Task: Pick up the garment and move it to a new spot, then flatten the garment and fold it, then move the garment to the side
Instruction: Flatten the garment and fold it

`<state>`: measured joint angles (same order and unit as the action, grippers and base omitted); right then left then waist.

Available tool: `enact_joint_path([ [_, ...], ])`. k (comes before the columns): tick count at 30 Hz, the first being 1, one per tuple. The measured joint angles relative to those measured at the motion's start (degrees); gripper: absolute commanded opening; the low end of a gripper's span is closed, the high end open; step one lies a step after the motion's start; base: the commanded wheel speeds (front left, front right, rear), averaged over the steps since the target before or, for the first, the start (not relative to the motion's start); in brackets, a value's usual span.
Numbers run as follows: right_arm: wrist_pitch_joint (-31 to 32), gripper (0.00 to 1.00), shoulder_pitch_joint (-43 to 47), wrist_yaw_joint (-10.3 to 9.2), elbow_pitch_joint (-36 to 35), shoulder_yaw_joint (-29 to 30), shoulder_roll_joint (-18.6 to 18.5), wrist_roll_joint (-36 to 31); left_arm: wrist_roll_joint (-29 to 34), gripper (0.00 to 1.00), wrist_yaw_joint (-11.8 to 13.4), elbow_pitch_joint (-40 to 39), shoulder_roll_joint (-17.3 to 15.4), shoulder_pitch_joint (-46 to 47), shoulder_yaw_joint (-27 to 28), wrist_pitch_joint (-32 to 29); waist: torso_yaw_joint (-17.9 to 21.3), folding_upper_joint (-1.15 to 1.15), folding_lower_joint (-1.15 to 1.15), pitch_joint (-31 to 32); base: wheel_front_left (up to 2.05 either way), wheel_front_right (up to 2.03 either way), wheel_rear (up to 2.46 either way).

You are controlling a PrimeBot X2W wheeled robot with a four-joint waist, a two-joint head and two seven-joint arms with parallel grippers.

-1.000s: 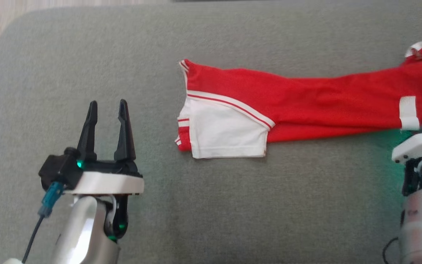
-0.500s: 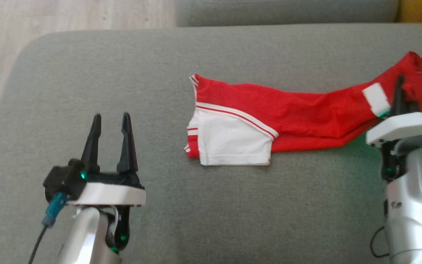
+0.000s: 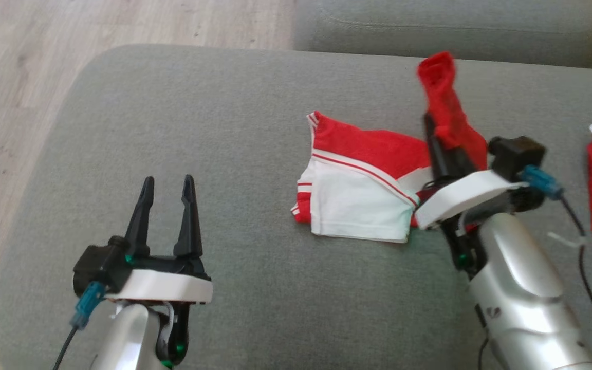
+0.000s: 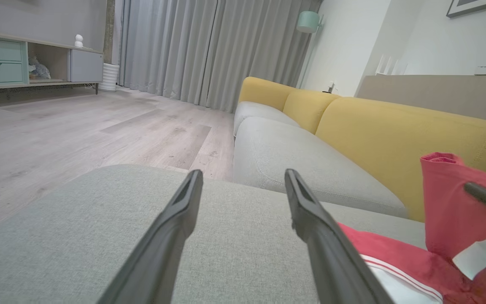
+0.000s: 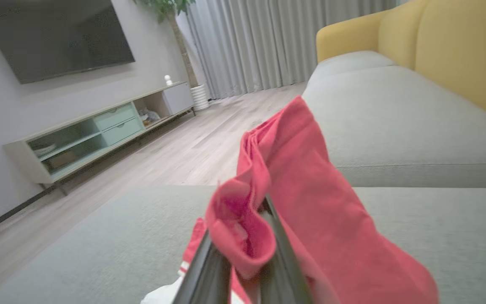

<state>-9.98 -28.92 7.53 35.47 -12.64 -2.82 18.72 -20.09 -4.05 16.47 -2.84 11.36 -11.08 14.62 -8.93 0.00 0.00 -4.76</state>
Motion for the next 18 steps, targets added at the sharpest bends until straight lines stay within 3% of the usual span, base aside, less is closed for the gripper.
enact_joint_path([
  [7, 1.14, 0.00, -2.21, 0.00, 3.11, -8.00, -0.18, 1.02, -0.14, 1.00, 0.09, -0.21, 0.00, 0.05, -0.60, -0.01, -2.88, 0.00, 0.00, -1.66, 0.00, 0.00, 0.00],
  [18, 1.43, 0.00, -3.57, 0.00, 9.26, -12.93, -0.54, 2.53, -1.13, 1.00, 0.54, -0.04, 0.10, 1.26, -2.35, 0.00, -7.07, 0.00, 0.01, -4.43, 0.00, 0.00, 0.00],
])
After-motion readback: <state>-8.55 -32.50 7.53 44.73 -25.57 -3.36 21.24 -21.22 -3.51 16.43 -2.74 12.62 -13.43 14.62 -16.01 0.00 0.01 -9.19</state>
